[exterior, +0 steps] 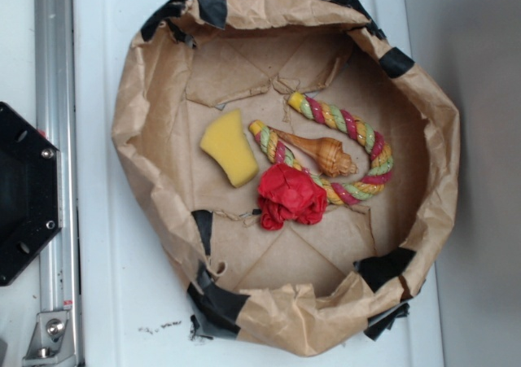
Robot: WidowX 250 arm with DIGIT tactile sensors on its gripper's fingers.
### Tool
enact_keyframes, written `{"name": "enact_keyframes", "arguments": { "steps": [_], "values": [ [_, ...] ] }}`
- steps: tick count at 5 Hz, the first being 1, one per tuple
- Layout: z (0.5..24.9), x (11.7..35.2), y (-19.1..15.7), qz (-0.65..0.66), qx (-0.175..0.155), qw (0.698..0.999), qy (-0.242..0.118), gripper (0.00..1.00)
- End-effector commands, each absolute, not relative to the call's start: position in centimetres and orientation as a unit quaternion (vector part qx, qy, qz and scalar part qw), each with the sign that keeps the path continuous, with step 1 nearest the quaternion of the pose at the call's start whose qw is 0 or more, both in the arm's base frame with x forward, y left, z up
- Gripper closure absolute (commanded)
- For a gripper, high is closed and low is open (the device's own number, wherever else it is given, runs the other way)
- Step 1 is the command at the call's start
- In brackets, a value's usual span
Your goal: Grab the green sponge.
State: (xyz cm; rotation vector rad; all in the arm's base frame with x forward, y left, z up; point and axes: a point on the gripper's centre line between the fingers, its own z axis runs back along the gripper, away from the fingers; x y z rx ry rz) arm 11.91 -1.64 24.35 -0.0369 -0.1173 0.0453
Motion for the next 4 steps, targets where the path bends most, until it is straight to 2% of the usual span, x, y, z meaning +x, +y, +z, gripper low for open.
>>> {"name": "enact_keyframes", "arguments": {
  "steps": [1,2,3,4],
  "values": [
    [24.4,11.9,-1.6,0.023,-0.018,0.998,-0.059,0.00],
    [21.6,16.9,-0.9,-0.075,0.016,0.990,-0.119,0.00],
    [19.5,21.9,0.4,-0.082,-0.002,0.988,-0.128,0.00],
    [15.3,24.3,0.9,-0.086,0.001,0.991,-0.102,0.00]
  ]
}}
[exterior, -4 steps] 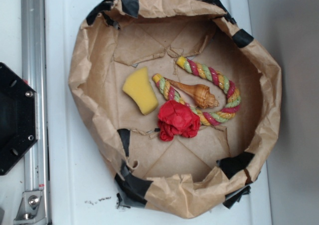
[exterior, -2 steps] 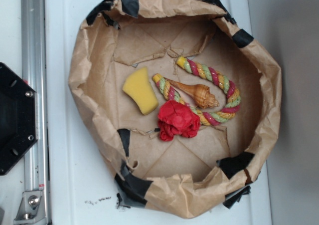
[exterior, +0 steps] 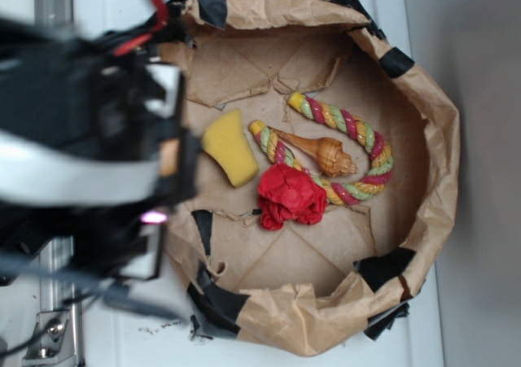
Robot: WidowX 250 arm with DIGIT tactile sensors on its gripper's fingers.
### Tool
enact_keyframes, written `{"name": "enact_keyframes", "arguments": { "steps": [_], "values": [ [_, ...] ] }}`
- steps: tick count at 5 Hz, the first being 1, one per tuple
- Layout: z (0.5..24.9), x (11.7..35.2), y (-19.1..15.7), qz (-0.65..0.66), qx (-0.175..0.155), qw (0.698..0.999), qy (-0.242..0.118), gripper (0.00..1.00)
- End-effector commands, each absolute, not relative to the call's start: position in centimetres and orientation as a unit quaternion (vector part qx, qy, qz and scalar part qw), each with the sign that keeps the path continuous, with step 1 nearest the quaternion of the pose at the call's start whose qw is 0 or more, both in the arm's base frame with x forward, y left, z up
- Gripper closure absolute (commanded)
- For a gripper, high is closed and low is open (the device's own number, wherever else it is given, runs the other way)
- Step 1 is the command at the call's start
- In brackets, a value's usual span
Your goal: Grab the green sponge.
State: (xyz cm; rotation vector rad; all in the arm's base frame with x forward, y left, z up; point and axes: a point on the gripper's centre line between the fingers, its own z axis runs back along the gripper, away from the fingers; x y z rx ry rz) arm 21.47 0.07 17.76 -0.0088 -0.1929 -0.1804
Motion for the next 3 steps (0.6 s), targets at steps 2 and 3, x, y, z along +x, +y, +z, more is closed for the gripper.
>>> {"name": "enact_keyframes", "arguments": {
  "steps": [2,3],
  "values": [
    [9.1,22.9,1.6,-0.096,-0.021,0.995,-0.033,0.00],
    [6.7,21.5,2.3,-0.106,-0.013,0.994,-0.028,0.00]
  ]
}}
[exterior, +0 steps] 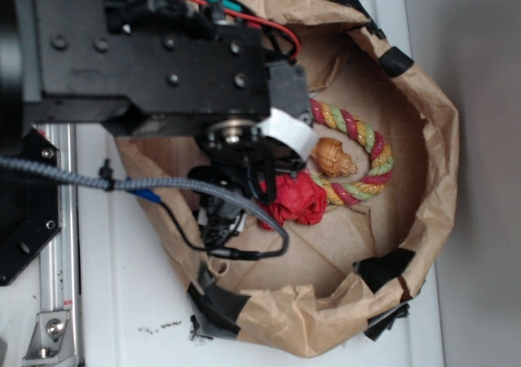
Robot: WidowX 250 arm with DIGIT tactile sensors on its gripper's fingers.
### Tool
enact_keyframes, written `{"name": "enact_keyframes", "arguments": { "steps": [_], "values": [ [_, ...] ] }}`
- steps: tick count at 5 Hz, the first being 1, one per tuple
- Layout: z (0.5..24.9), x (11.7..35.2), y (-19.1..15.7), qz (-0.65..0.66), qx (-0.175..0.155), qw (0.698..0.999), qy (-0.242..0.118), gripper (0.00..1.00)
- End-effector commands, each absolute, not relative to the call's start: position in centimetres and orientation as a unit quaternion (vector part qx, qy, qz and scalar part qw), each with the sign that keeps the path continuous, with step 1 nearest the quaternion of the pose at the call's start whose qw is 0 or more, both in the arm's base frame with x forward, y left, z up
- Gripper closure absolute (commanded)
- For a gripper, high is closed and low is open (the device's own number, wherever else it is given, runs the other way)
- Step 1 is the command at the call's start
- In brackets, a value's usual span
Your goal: Grab the green sponge.
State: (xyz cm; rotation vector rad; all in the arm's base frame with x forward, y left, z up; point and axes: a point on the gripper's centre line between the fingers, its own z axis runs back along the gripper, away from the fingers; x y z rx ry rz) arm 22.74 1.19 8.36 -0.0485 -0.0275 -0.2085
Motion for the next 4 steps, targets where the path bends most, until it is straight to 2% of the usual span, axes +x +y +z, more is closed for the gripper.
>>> {"name": "enact_keyframes", "arguments": {
  "steps": [1,2,3,4],
  "values": [
    [3.6,21.1,3.4,-0.112,0.009,0.994,-0.010,0.00],
    [2.6,21.4,3.0,-0.117,0.026,0.993,-0.007,0.00],
    [2.5,21.3,2.2,-0.119,-0.004,0.993,-0.010,1.00],
    [5.3,21.8,1.5,-0.109,0.012,0.993,-0.033,1.00]
  ]
}}
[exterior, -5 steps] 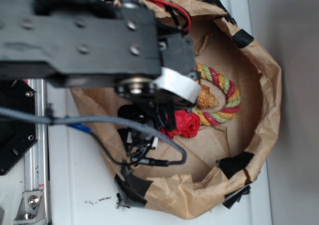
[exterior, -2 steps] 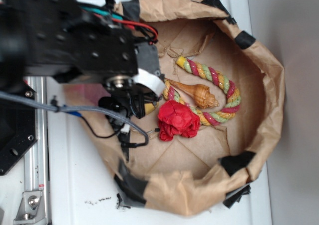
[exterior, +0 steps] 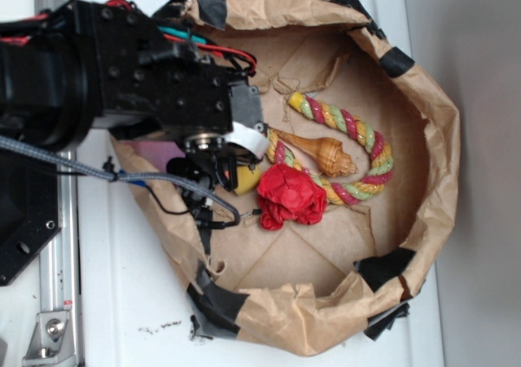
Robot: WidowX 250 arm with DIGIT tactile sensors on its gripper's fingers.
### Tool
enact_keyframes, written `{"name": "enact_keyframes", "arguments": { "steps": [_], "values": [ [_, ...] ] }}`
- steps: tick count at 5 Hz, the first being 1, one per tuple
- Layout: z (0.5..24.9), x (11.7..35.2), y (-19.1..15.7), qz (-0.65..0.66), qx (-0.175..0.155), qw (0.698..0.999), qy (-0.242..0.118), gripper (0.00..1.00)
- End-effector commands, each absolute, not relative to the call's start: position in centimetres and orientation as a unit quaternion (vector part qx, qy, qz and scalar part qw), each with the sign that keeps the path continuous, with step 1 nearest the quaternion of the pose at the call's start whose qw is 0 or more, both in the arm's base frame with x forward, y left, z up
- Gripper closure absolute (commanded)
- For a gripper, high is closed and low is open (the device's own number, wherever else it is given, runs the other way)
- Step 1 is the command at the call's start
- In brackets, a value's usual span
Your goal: Grab the green sponge.
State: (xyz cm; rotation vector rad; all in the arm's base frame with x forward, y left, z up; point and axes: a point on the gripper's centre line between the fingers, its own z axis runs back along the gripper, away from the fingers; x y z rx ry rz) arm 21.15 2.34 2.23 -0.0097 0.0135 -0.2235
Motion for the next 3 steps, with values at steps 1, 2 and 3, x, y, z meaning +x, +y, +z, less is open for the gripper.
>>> {"name": "enact_keyframes", "arguments": {
  "steps": [1,2,3],
  "values": [
    [9.3,22.9,1.5,-0.083,0.011,0.994,-0.073,1.00],
    [14.2,25.1,1.4,-0.017,0.010,0.991,-0.130,1.00],
    [15.4,26.0,0.8,0.010,-0.003,0.989,-0.148,1.00]
  ]
}}
